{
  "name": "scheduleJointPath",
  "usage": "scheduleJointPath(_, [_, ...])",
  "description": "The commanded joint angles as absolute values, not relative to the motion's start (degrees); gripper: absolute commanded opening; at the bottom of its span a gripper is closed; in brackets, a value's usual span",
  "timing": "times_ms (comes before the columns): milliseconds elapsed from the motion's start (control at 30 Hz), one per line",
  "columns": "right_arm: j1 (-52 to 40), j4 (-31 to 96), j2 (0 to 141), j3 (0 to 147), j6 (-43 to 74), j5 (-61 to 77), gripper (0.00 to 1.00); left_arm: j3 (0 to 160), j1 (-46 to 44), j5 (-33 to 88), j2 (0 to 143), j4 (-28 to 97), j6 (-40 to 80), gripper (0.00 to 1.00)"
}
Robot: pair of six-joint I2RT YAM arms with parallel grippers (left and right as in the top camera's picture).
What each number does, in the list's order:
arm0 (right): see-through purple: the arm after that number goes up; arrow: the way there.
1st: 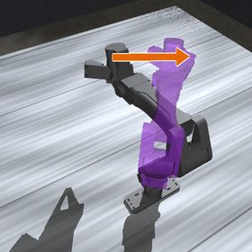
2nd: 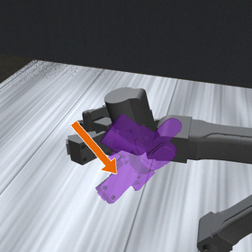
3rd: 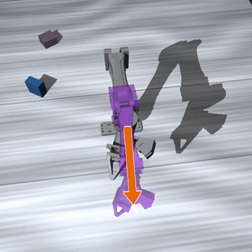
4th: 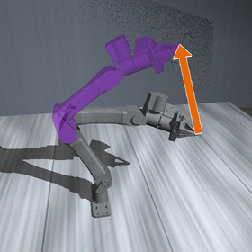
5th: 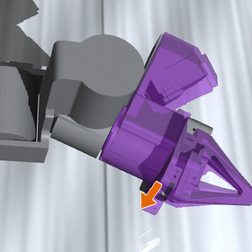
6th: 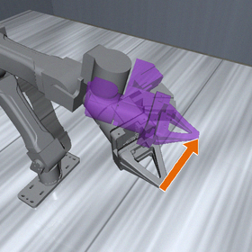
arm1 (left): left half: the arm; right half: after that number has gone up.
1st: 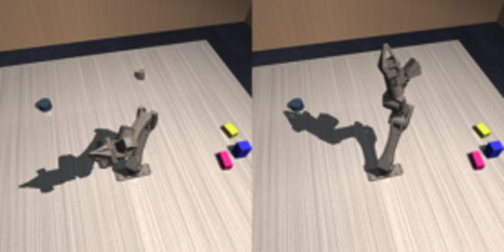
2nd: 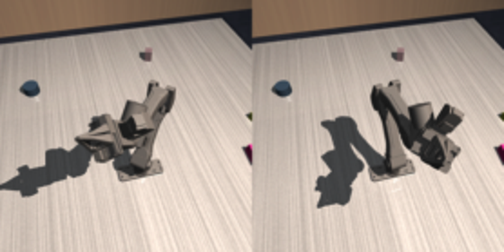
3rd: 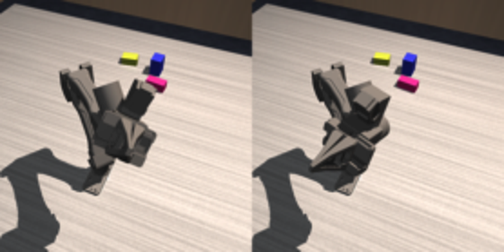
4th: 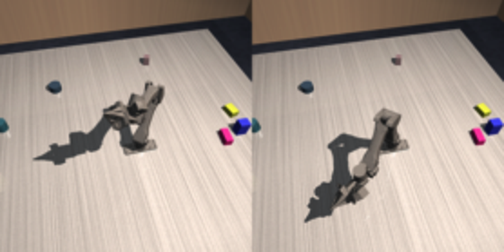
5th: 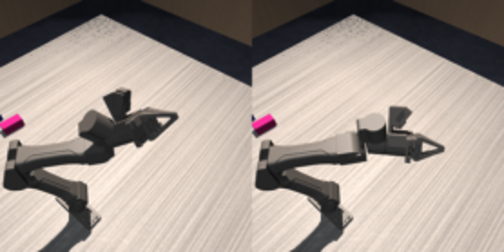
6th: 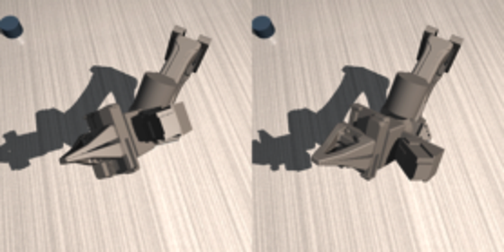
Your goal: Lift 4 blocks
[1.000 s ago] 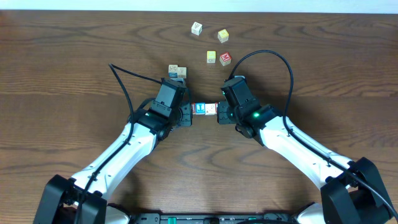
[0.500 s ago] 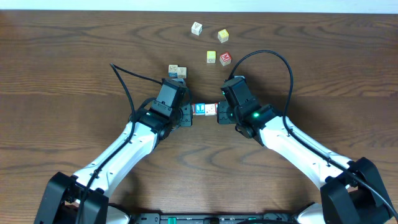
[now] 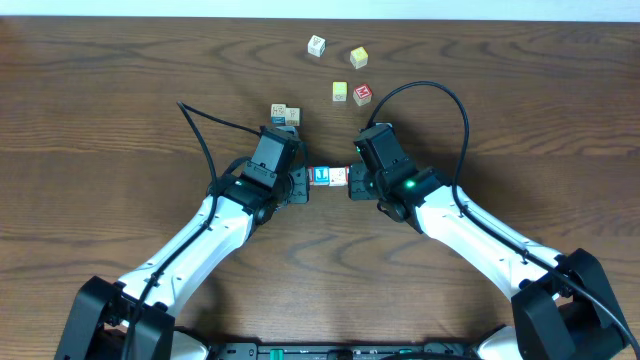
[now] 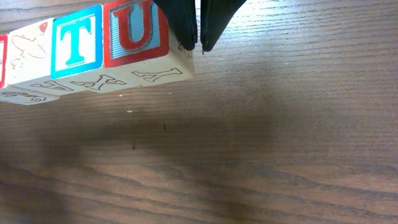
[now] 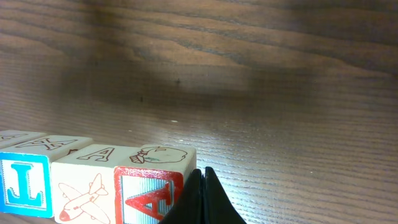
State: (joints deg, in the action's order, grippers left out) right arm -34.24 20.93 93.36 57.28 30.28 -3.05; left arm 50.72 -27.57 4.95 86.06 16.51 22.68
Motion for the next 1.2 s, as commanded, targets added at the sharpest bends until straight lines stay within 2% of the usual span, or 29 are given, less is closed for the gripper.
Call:
scheduleJointPath(0, [-39.4,18.2,93.9,60.3,30.1,12.3,0.01,53.6,-32.4,18.3,86.1,14.2,23.0,0.07])
scheduleJointPath(1167, [-39.4,18.0,95.3,60.3,29.9,11.9,0.01,51.9,-32.5,16.8,86.1,13.8,23.9,0.07])
